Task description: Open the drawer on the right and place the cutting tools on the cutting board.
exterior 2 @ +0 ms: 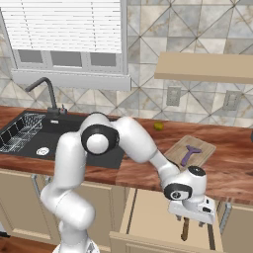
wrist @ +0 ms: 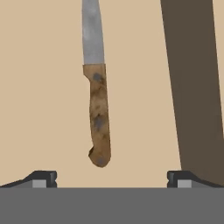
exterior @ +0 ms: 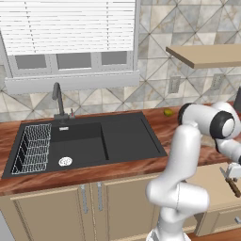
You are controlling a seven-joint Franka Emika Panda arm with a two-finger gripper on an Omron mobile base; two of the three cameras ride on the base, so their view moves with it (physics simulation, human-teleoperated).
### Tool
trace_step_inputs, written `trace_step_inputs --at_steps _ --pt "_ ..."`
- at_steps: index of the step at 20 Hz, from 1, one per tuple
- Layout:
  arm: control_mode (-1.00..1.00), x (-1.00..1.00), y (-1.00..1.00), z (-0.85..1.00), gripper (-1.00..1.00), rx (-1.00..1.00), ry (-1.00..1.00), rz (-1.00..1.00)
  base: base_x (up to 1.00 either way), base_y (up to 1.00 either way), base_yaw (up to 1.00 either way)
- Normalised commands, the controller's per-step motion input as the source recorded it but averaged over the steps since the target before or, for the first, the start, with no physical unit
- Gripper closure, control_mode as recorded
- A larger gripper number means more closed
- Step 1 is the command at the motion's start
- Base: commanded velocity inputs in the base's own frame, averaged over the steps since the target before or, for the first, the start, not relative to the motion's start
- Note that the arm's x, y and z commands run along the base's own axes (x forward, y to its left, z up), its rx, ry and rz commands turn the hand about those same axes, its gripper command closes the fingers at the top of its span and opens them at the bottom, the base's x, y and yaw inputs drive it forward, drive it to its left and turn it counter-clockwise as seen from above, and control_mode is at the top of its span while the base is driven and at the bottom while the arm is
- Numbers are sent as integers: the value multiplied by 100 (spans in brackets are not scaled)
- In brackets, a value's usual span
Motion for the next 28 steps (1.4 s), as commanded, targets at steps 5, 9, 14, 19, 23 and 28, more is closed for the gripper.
trace_step_inputs --at_steps 5,9,14,19,23,28 --pt "-100 5 -1 -11 -100 0 -3 1 0 0 0" --pt "-100 17 0 -8 -100 0 -1 0 0 0 0" --pt "-100 22 0 -14 -100 0 -1 0 0 0 0" --pt "-100 14 0 -29 -100 0 -1 0 0 0 0" --pt "-100 6 0 -30 -100 0 -1 0 0 0 0" --pt "-100 1 0 -25 -100 0 -3 0 0 0 0"
